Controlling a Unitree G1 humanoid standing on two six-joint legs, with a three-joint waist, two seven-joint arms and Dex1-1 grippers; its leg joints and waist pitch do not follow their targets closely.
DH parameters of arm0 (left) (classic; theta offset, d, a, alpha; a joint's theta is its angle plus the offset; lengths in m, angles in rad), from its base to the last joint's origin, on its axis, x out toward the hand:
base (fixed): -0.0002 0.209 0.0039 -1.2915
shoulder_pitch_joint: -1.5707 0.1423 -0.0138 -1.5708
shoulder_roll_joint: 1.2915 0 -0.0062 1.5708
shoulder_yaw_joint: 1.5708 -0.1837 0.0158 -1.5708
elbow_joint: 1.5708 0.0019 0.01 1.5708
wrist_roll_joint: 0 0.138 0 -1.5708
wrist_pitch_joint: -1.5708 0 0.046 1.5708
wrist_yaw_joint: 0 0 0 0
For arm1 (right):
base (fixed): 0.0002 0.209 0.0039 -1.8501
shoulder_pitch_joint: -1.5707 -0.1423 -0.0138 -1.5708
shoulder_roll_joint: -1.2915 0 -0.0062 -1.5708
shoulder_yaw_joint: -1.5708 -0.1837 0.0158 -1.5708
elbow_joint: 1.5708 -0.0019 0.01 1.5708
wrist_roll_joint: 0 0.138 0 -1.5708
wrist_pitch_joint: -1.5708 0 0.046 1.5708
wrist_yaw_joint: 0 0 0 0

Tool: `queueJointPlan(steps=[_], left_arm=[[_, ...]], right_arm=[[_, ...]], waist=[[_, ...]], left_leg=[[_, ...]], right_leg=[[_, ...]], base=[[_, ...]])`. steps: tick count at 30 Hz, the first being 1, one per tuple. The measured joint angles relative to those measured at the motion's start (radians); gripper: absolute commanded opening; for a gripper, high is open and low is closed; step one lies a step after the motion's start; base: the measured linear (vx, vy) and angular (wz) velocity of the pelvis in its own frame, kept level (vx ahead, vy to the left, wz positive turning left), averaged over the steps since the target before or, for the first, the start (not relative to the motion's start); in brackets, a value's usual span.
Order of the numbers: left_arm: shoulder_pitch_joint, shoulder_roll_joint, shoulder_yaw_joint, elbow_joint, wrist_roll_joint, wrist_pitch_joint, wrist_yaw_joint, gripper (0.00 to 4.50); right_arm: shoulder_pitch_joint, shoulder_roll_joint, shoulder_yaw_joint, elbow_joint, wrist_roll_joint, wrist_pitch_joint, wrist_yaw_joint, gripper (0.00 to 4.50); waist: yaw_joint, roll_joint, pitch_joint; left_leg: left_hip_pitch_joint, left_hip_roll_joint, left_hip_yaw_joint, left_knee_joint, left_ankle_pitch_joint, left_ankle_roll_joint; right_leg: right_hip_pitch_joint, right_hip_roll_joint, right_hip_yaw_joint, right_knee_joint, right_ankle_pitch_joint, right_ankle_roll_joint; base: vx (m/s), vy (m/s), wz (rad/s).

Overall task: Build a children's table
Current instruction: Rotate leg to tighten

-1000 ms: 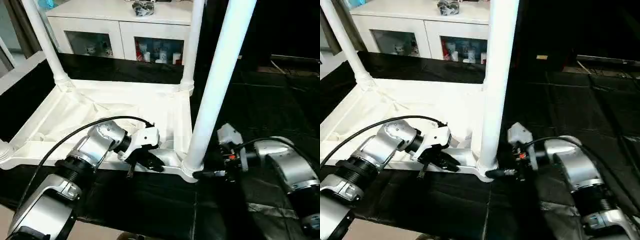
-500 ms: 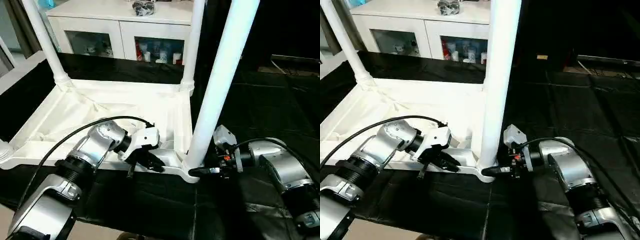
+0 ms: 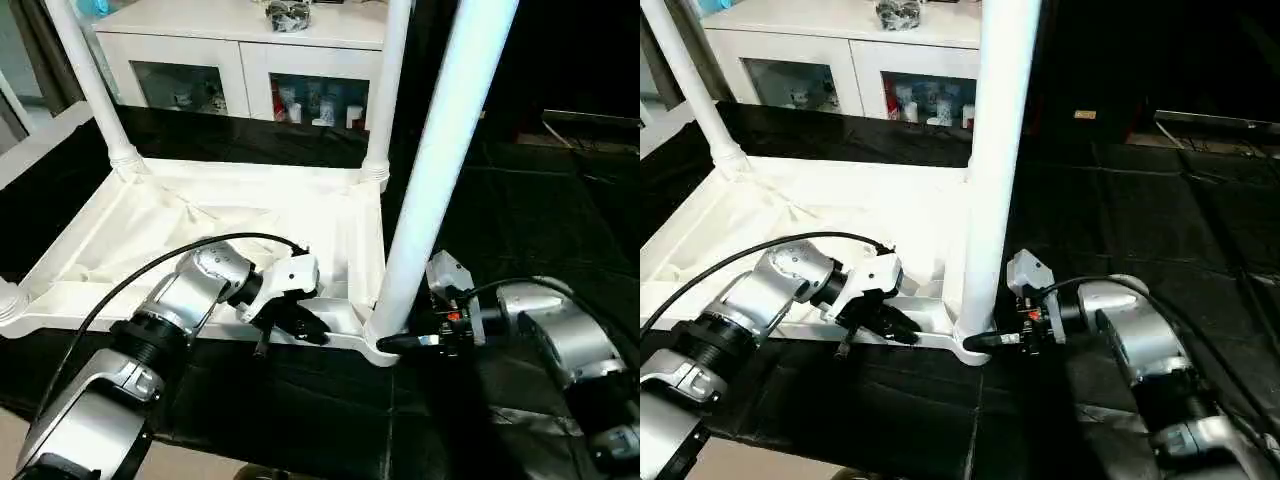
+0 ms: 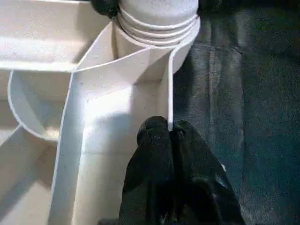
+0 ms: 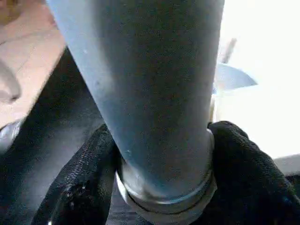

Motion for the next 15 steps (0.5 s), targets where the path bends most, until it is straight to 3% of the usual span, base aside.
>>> queueJointPlan(steps=[2, 6, 9, 15], left_arm=[[0.0, -0.017, 0.027, 0.012, 0.003, 0.035, 0.061, 0.0], [-0.011, -0.082, 0.085, 0.036, 0.019, 0.132, 0.229, 0.0], [-0.012, -0.139, 0.111, 0.036, 0.023, 0.197, 0.333, 0.0], [-0.028, -0.209, 0.153, 0.043, 0.028, 0.268, 0.478, 0.0]], right_arm=[[0.0, 0.037, -0.028, 0.011, -0.008, 0.014, -0.094, 2.62], [-0.019, 0.163, -0.112, 0.055, -0.026, 0.049, -0.375, 2.62], [-0.044, 0.228, -0.153, 0.083, -0.046, 0.061, -0.532, 2.62], [-0.086, 0.316, -0.189, 0.114, -0.089, 0.064, -0.748, 2.62]], waist=[[-0.006, 0.0, 0.0], [-0.045, -0.002, -0.001], [-0.061, -0.002, -0.001], [-0.064, -0.002, -0.001]], left_leg=[[0.001, 0.0, 0.0, 0.0, 0.0, 0.0], [0.003, 0.0, 0.0, 0.0, 0.0, -0.001], [0.003, -0.001, 0.0, 0.0, 0.0, -0.001], [0.003, -0.001, 0.0, 0.0, 0.0, -0.001]], right_leg=[[0.0, 0.0, 0.0, 0.0, -0.001, 0.002], [0.0, 0.0, 0.0, -0.001, -0.002, 0.003], [0.0, 0.0, 0.0, -0.002, -0.002, 0.003], [-0.001, 0.0, 0.0, -0.001, 0.0, 0.003]], base=[[0.0, 0.0, 0.0], [0.0, 0.0, 0.0], [0.0, 0.0, 0.0], [0.0, 0.0, 0.0]])
